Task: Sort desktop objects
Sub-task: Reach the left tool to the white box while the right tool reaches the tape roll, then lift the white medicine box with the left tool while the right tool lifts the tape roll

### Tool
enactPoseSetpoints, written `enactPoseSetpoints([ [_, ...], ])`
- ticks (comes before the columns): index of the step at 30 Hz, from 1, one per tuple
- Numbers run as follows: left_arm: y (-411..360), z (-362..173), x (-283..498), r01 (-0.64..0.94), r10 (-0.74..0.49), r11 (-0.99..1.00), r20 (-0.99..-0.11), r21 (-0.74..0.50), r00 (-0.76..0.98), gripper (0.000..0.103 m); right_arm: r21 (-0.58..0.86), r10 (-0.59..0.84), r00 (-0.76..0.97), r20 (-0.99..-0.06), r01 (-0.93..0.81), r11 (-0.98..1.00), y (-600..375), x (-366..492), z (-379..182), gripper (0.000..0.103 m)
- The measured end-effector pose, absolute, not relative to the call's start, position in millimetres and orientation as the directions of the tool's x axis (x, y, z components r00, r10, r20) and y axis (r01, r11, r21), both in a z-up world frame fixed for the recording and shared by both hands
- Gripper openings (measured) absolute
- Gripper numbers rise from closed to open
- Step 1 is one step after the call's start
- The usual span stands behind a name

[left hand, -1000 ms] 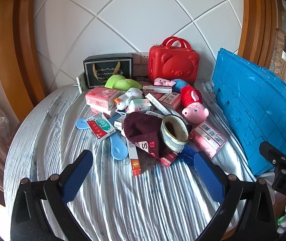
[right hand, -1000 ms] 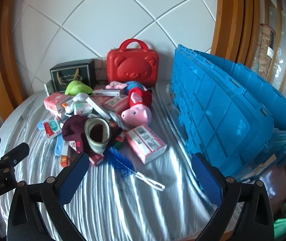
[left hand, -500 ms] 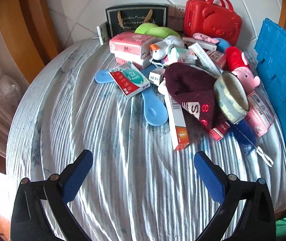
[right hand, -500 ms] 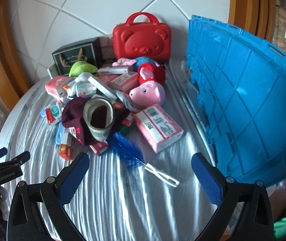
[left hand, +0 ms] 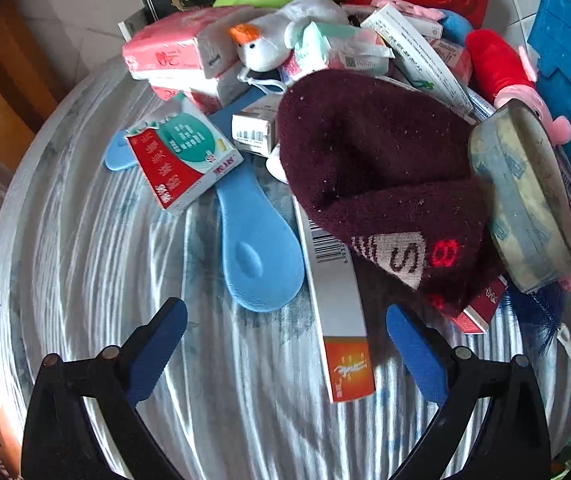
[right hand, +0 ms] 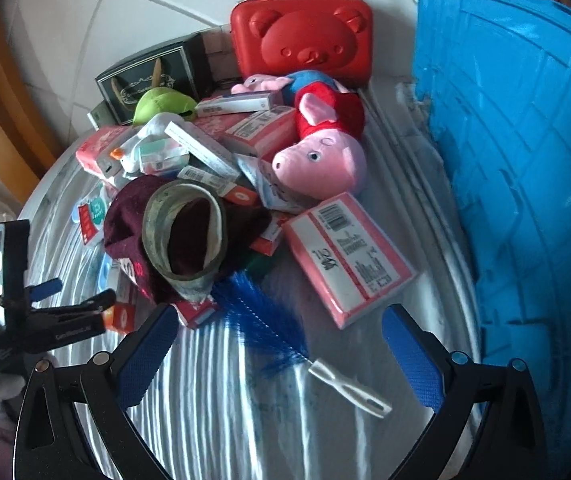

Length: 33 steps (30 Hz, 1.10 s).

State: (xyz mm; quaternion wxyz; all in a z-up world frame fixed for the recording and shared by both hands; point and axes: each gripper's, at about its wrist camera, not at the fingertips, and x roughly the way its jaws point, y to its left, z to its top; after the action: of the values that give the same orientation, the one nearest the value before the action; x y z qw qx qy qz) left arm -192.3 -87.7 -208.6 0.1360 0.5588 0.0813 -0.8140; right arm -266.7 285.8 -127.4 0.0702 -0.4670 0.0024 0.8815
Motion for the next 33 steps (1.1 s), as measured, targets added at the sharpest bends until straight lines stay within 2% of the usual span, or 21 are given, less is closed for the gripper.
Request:
enactPoseSetpoints([
  [3, -88, -222, -205, 0.294, -0.101, -0.956, -0.946, 0.006, -0.309, 0.081, -0.033, 0.078, -0.530, -0.845, -0.095, -0.995, 280, -292, -142, 0.103],
  [6, -87, -235, -216, 0.290, -0.102, -0.957, -0.952, 0.015, -0.287, 0.075, -0.019, 0.050, -0.510, -0.859, -0.067, -0.998, 273, -313, -155, 0.103],
  [17, -84, -241, -225, 0.303, -0.136, -0.952, -0.946, 0.043, -0.293, 0.075, 0.025, -0.010, -0.446, -0.895, -0.027, -0.999, 255, -354, -188, 0.103],
  [18, -84, -241, -225, 0.301, -0.128, -0.953, -0.951, 0.040, -0.282, 0.071, 0.020, -0.006, -0.441, -0.897, -0.027, -0.999, 254, -354, -189, 0.103],
  [19, -85, -238, -222, 0.307, -0.136, -0.951, -0.949, 0.044, -0.286, 0.052, 0.016, -0.001, -0.440, -0.898, -0.031, -0.999, 254, -354, -190, 0.103],
  [20, -86, -235, -219, 0.303, -0.112, -0.953, -0.947, 0.016, -0.301, 0.047, 0.010, 0.005, -0.440, -0.898, -0.032, -0.999, 253, -354, -189, 0.098],
  [21, -87, -231, -215, 0.306, -0.083, -0.952, -0.945, -0.019, -0.317, 0.033, 0.000, 0.014, -0.442, -0.897, -0.033, -0.999, 252, -353, -189, 0.087],
  [22, -87, -227, -212, 0.314, -0.068, -0.949, -0.942, -0.042, -0.330, 0.029, -0.003, 0.016, -0.444, -0.896, -0.030, -1.000, 250, -352, -188, 0.083],
  [23, -86, -225, -211, 0.307, -0.067, -0.951, -0.936, -0.045, -0.345, 0.029, -0.008, 0.028, -0.453, -0.891, -0.046, -0.999, 249, -351, -188, 0.080],
  [28, -80, -234, -221, 0.304, -0.089, -0.952, -0.930, -0.026, -0.358, 0.029, -0.013, 0.027, -0.446, -0.894, -0.033, -0.999, 246, -360, -196, 0.080],
  [29, -80, -233, -220, 0.304, -0.081, -0.952, -0.930, -0.034, -0.358, 0.025, -0.023, 0.036, -0.442, -0.896, -0.035, -0.999, 246, -362, -199, 0.079],
  [30, -81, -230, -217, 0.313, -0.083, -0.949, -0.927, -0.039, -0.367, 0.023, -0.031, 0.043, -0.440, -0.897, -0.034, -0.999, 246, -362, -200, 0.070],
  [33, -87, -214, -203, 0.329, -0.087, -0.943, -0.911, -0.056, -0.403, 0.022, -0.035, 0.042, -0.457, -0.889, -0.024, -0.999, 246, -353, -190, 0.068],
])
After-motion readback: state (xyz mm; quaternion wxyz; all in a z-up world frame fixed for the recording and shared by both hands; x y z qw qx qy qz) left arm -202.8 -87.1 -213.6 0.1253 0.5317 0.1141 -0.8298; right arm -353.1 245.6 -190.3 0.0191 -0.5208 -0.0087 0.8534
